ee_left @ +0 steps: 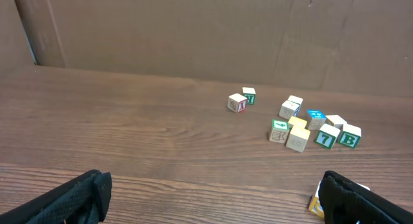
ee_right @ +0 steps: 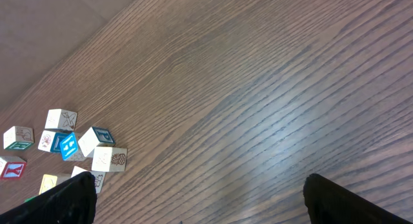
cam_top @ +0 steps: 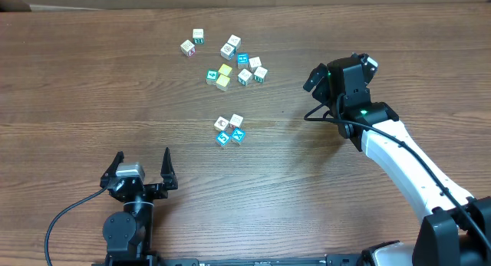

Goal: Form a circle

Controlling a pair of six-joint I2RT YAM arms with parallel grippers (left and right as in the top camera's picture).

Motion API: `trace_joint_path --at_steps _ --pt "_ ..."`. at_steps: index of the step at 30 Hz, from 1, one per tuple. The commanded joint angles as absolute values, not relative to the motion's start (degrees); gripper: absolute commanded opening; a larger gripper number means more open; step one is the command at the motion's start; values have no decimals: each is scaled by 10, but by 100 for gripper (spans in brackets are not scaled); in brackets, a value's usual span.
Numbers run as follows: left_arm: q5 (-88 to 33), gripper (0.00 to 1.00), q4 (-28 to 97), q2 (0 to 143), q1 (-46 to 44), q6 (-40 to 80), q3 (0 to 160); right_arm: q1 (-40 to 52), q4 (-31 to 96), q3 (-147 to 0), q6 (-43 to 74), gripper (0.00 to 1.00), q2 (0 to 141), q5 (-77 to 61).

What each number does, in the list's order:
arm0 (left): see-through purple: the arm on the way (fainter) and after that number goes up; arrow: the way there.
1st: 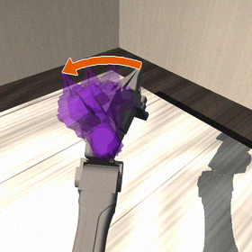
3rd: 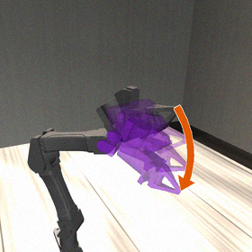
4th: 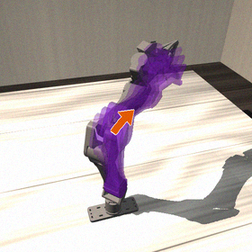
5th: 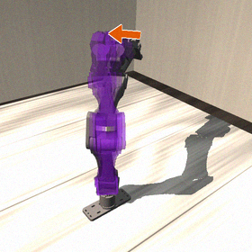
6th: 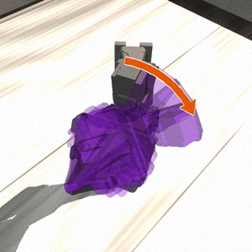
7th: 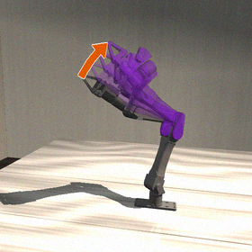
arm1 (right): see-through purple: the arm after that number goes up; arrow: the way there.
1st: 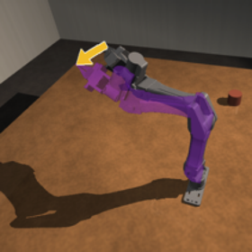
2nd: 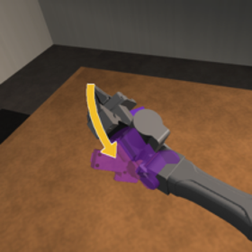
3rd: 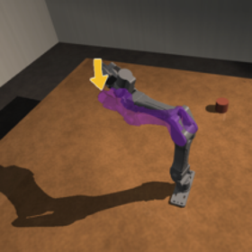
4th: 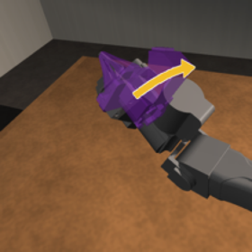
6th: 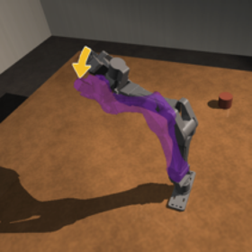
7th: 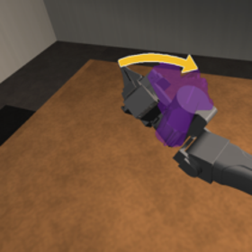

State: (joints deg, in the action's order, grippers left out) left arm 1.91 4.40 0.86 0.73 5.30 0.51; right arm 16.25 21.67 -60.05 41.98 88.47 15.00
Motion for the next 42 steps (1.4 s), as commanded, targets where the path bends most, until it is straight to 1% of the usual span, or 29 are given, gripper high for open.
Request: trace_joint_path --at_steps 1,9,16,19,25,29,36,42 --pt "18 100 43 3 4 36 3 164 214 -597 420 100 872 154" --pt "18 100 43 3 4 36 3 164 213 -560 420 100 840 154" --pt "18 100 43 3 4 36 3 164 204 -449 420 100 769 154" --pt "19 100 43 3 4 36 3 164 142 -394 420 100 733 154" --pt "19 100 43 3 4 36 3 164 -51 -301 420 100 686 154" --pt "19 100 43 3 4 36 3 164 -130 -254 420 100 673 154" --pt "18 100 43 3 4 36 3 164 -215 -172 420 100 641 154" --pt "18 100 43 3 4 36 3 164 -226 -103 420 100 588 154"
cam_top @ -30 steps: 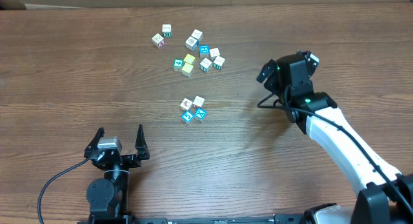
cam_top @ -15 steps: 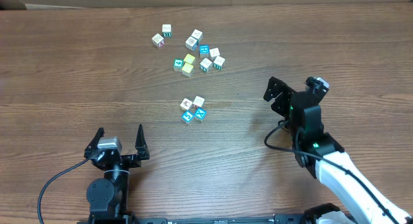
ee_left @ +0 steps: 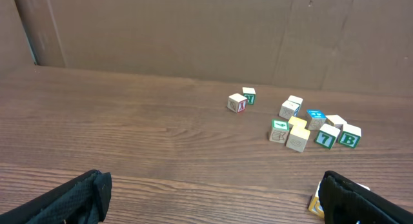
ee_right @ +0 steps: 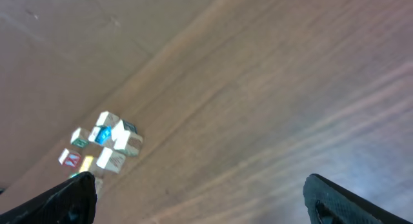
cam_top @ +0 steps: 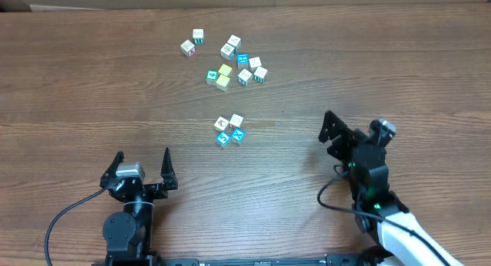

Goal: Form a circle

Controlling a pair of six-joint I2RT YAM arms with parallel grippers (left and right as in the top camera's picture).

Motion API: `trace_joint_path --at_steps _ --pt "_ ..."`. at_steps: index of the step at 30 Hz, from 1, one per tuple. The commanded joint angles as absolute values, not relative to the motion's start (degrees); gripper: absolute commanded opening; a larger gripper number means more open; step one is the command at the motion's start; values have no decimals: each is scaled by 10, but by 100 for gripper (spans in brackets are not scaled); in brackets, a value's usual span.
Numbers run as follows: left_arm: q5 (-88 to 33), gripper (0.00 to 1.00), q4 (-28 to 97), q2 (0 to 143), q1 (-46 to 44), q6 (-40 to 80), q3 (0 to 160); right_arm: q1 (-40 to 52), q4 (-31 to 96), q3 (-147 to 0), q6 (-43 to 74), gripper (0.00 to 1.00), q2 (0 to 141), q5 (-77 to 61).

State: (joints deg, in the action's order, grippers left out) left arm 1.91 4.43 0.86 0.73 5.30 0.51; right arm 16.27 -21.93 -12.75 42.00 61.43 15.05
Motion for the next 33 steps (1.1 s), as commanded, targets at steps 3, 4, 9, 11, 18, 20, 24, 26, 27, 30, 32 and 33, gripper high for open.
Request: trace_joint_path --at_steps 3,4,9,11,18,20,24,26,27,30,32,33 --pt "19 100 43 3 4 36 3 164 -234 -76 420 100 554 154" --pt "19 100 43 3 4 36 3 164 -234 -70 420 100 543 154" --pt "19 100 43 3 4 36 3 164 -233 -43 420 100 471 154" --pt "18 100 43 3 4 36 3 164 -233 -32 420 100 441 154" --pt "19 100 43 3 4 36 3 142 -211 -5 420 100 352 154" --pt "19 100 43 3 4 36 3 137 -200 -5 420 100 332 154" --pt "18 100 43 3 4 36 3 136 -194 -5 420 100 305 154" --pt "19 100 43 3 4 36 3 136 -164 -5 420 100 292 154" --pt "19 100 43 3 4 36 3 136 -144 -5 420 100 284 154" --pt "19 100 43 3 4 36 3 136 -88 -5 420 100 258 154" --pt "19 100 43 3 4 36 3 136 -77 -5 420 100 243 154" --pt "19 100 43 3 4 36 3 136 -78 -5 420 100 235 154"
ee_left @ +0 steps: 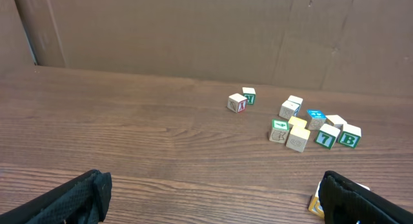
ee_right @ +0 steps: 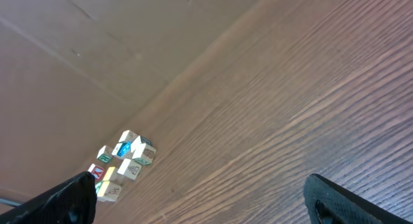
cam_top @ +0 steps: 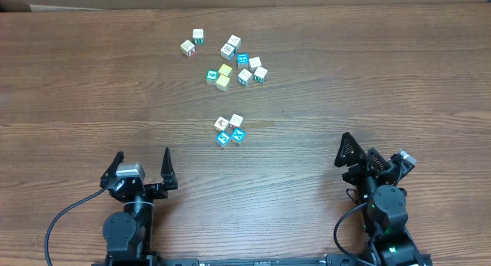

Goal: Form a circle

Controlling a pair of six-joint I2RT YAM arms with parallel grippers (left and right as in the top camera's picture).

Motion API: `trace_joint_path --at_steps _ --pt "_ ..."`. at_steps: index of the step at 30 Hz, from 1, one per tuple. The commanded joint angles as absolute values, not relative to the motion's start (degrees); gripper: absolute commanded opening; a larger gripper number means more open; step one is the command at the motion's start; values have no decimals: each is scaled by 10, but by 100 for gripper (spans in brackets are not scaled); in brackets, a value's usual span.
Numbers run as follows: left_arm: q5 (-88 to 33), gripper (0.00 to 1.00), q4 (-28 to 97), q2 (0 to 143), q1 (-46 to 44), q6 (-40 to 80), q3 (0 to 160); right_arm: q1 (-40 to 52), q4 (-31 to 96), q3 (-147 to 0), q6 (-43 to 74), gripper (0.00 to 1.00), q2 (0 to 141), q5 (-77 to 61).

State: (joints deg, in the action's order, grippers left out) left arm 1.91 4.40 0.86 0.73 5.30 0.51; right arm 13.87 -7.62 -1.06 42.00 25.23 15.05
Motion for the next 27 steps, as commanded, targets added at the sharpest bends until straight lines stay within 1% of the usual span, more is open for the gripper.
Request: trace_joint_path --at_steps 1,3,8,14,27 --pt "18 100 43 3 4 36 3 136 -77 -5 420 100 223 154" --pt "18 100 43 3 4 36 3 136 -67 -5 420 100 210 154" --pt "19 100 43 3 4 36 3 122 3 -5 420 100 166 154" --pt "18 99 43 3 4 36 3 110 34 -5 420 100 116 154" --pt "18 100 43 3 4 36 3 90 34 -5 420 100 70 154"
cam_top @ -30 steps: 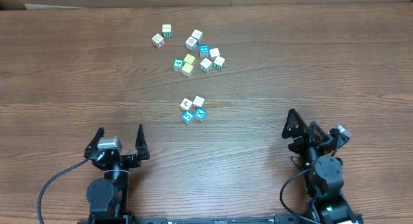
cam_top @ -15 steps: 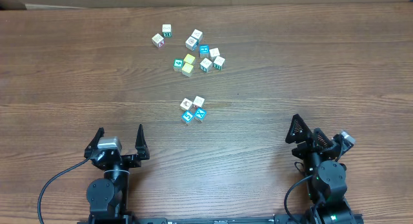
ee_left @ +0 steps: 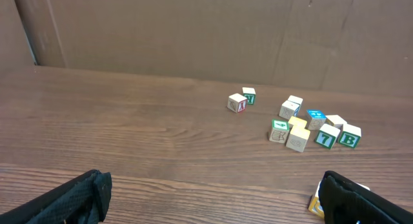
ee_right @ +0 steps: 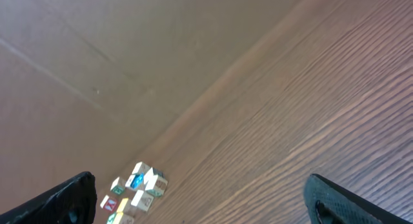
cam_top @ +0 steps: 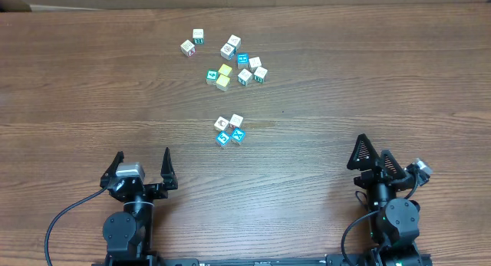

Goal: Form a circle

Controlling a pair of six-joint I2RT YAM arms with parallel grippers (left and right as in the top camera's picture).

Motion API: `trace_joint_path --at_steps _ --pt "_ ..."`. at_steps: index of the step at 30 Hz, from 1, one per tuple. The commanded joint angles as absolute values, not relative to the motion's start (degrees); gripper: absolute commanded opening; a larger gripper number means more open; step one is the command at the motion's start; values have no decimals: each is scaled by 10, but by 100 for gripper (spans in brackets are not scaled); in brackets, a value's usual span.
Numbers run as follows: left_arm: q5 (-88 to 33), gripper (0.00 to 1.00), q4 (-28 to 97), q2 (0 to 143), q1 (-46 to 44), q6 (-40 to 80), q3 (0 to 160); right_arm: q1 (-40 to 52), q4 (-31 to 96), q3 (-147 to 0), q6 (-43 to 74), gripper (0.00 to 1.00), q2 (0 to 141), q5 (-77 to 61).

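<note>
Small letter blocks lie in loose groups on the wooden table (cam_top: 368, 74). A far cluster (cam_top: 234, 67) of several white, blue and yellow blocks sits at the back, with two more blocks (cam_top: 192, 42) to its left. A nearer group (cam_top: 229, 130) lies mid-table. The far cluster (ee_left: 310, 127) also shows in the left wrist view, and small in the right wrist view (ee_right: 132, 192). My left gripper (cam_top: 142, 168) rests open at the front left. My right gripper (cam_top: 387, 160) rests open at the front right. Both hold nothing.
A brown cardboard wall (ee_left: 193, 37) stands behind the table's far edge. A block's yellow edge (ee_left: 315, 204) shows beside the left gripper's right finger. Black cables run from both arm bases at the front edge.
My right gripper has drawn a little further right and toward the front edge, its camera now tilted more toward the cardboard wall. The left arm and all blocks are unchanged.
My right arm was stretched out to the right of the far cluster, gripper open. Then it was pulled back to mid-table right, then lower near the front edge, and now sits folded at the front right. The blocks and left arm stayed put.
</note>
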State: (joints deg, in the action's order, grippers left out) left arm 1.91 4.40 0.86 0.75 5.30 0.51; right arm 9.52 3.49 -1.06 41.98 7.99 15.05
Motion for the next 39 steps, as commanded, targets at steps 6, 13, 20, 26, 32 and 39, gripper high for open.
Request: trace_joint_path --at_steps 6,13,20,26,32,39 --pt "19 100 43 3 4 36 3 89 34 -5 420 100 70 154" --pt "19 100 43 3 4 36 3 89 34 -5 420 100 70 154" --pt "18 100 43 3 4 36 3 89 33 -5 420 100 70 154" --pt "18 100 43 3 4 36 3 89 34 -5 420 100 70 154" --pt "19 100 43 3 4 36 3 89 33 -5 420 100 70 154" --pt "19 100 43 3 4 36 3 89 33 -5 350 100 71 154"
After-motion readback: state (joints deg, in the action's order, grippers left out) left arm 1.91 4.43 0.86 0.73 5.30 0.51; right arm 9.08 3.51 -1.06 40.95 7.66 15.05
